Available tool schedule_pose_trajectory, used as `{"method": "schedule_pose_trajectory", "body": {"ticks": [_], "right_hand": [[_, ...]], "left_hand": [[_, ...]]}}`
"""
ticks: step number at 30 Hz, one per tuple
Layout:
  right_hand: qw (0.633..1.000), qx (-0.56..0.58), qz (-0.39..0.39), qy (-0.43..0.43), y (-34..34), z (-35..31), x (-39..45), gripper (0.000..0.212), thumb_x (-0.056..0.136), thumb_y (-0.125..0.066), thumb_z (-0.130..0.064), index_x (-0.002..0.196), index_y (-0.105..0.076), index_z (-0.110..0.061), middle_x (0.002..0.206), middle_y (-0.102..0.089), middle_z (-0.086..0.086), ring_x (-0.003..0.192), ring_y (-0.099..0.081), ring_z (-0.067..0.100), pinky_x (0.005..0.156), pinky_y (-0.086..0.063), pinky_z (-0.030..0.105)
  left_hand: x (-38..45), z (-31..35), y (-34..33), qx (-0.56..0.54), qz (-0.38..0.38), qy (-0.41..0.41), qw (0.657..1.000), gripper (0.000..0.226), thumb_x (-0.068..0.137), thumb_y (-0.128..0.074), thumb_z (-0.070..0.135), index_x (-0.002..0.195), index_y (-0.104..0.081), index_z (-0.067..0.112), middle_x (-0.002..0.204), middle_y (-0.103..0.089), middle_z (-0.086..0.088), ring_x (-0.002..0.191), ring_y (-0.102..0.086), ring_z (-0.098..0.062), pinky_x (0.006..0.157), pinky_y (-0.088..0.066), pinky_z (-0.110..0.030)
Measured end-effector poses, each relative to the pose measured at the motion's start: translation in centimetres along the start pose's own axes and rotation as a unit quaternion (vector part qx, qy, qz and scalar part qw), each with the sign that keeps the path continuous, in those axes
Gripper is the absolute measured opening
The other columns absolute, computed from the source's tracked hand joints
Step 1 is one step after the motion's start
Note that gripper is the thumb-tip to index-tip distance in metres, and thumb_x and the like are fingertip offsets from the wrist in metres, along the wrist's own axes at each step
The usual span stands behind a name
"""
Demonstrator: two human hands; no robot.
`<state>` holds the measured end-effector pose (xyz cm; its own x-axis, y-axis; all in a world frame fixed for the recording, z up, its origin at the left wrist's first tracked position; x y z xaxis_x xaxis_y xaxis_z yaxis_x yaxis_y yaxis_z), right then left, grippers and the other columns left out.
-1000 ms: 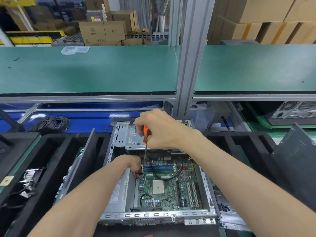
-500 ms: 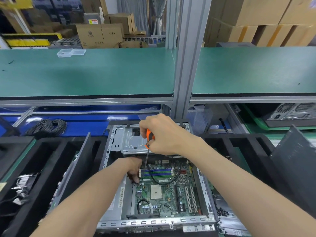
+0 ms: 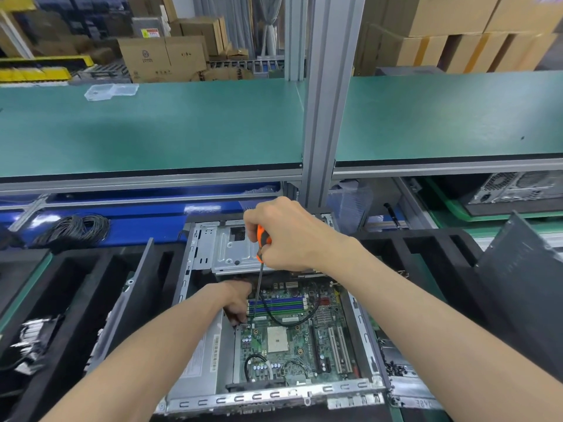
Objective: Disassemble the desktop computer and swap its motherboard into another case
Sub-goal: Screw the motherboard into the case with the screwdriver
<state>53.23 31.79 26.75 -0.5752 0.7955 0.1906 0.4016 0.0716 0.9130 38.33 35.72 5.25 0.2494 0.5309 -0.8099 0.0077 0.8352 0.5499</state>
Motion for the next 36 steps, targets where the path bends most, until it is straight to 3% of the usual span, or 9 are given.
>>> {"method": "schedule_pose_trajectory", "body": {"ticks": [5, 9, 17, 20, 24, 26, 28, 33, 36], "right_hand": [[1.000, 0.006, -0.009, 0.000, 0.1, 0.0, -0.1, 0.021, 0.062, -0.062, -0.008, 0.079, -0.060, -0.020, 0.068, -0.058, -0.009, 0.066, -0.050, 0.008, 0.058, -0.033, 0.023], [1.000, 0.002, -0.011, -0.013, 0.9, 0.2, -0.4, 0.018, 0.061, -0.065, -0.006, 0.077, -0.063, -0.016, 0.059, -0.051, -0.015, 0.063, -0.049, 0.004, 0.061, -0.046, 0.028], [0.998, -0.031, 0.005, -0.052, 3.2, 0.9, -2.0, 0.016, 0.062, -0.067, -0.008, 0.076, -0.065, -0.015, 0.061, -0.049, -0.017, 0.071, -0.055, 0.022, 0.066, -0.045, 0.030], [0.997, -0.036, 0.007, -0.073, 4.1, 1.5, -2.7, 0.017, 0.060, -0.061, -0.010, 0.076, -0.063, -0.016, 0.066, -0.057, -0.008, 0.071, -0.057, 0.023, 0.063, -0.046, 0.030], [0.994, -0.054, 0.011, -0.094, 4.9, 2.0, -3.6, 0.019, 0.056, -0.050, -0.018, 0.072, -0.059, -0.019, 0.069, -0.059, -0.002, 0.069, -0.057, 0.023, 0.060, -0.047, 0.030], [0.992, -0.067, 0.011, -0.104, 5.0, 2.2, -3.9, 0.027, 0.054, -0.044, -0.022, 0.075, -0.060, -0.018, 0.073, -0.060, 0.002, 0.071, -0.059, 0.027, 0.062, -0.053, 0.033], [0.991, -0.079, 0.009, -0.110, 4.8, 2.4, -4.1, 0.032, 0.054, -0.042, -0.023, 0.078, -0.062, -0.017, 0.075, -0.061, 0.004, 0.073, -0.060, 0.028, 0.064, -0.055, 0.036], [0.989, -0.088, 0.010, -0.114, 4.4, 2.6, -4.6, 0.033, 0.054, -0.042, -0.024, 0.079, -0.063, -0.016, 0.074, -0.061, 0.001, 0.072, -0.060, 0.026, 0.066, -0.055, 0.038], [0.989, -0.087, 0.013, -0.115, 4.4, 2.8, -4.7, 0.032, 0.055, -0.043, -0.023, 0.079, -0.063, -0.015, 0.074, -0.061, 0.002, 0.072, -0.060, 0.026, 0.064, -0.053, 0.035]], "left_hand": [[-0.2, -0.2, 0.4, 0.089, 0.019, 0.005, 0.996, 0.018, 0.081, -0.073, 0.014, 0.073, -0.058, 0.012, 0.078, -0.072, -0.004, 0.074, -0.067, -0.019, 0.081, -0.058, -0.035], [-0.9, -0.5, 1.2, 0.080, 0.001, 0.028, 0.996, 0.017, 0.082, -0.063, 0.030, 0.074, -0.061, 0.016, 0.065, -0.065, 0.004, 0.056, -0.057, -0.013, 0.061, -0.051, -0.028], [-3.6, 2.4, 1.1, -0.246, 0.022, -0.073, 0.966, 0.028, 0.096, -0.038, 0.016, 0.068, -0.039, 0.019, 0.055, -0.041, 0.004, 0.044, -0.037, -0.009, 0.045, -0.030, -0.020], [-4.9, 4.5, 0.0, -0.476, -0.006, -0.162, 0.864, 0.029, 0.090, -0.036, 0.010, 0.064, -0.034, 0.022, 0.061, -0.027, 0.002, 0.048, -0.024, -0.013, 0.042, -0.027, -0.021], [-5.5, 6.1, -2.4, -0.718, -0.040, -0.198, 0.666, 0.025, 0.081, -0.029, 0.013, 0.058, -0.024, 0.022, 0.053, -0.020, 0.003, 0.045, -0.013, -0.009, 0.037, -0.008, -0.017], [-5.1, 6.7, -3.6, -0.767, -0.007, -0.189, 0.613, 0.026, 0.081, -0.030, 0.017, 0.056, -0.025, 0.021, 0.052, -0.021, 0.002, 0.044, -0.014, -0.009, 0.037, -0.008, -0.016], [-4.5, 7.3, -4.6, -0.768, 0.061, -0.163, 0.616, 0.032, 0.087, -0.036, 0.023, 0.056, -0.026, 0.021, 0.051, -0.020, 0.002, 0.045, -0.012, -0.011, 0.037, -0.009, -0.017], [-3.8, 8.1, -4.5, -0.538, 0.302, -0.179, 0.766, 0.019, 0.088, -0.069, 0.014, 0.071, -0.060, 0.016, 0.052, -0.052, 0.012, 0.041, -0.038, -0.010, 0.041, -0.034, -0.020], [-4.0, 8.8, -4.0, -0.456, 0.325, -0.216, 0.800, 0.014, 0.081, -0.081, 0.023, 0.087, -0.080, 0.036, 0.059, -0.062, 0.019, 0.054, -0.052, -0.002, 0.055, -0.037, -0.008]]}}
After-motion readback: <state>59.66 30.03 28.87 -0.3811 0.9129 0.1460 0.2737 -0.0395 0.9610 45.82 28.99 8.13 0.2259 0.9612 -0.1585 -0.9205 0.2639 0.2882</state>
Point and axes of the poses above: each hand's wrist, its own x-axis towards the middle knuckle, its own y-axis out of the back of the hand, z = x × y, the point moved 2 cm from there along x, towards the middle knuckle
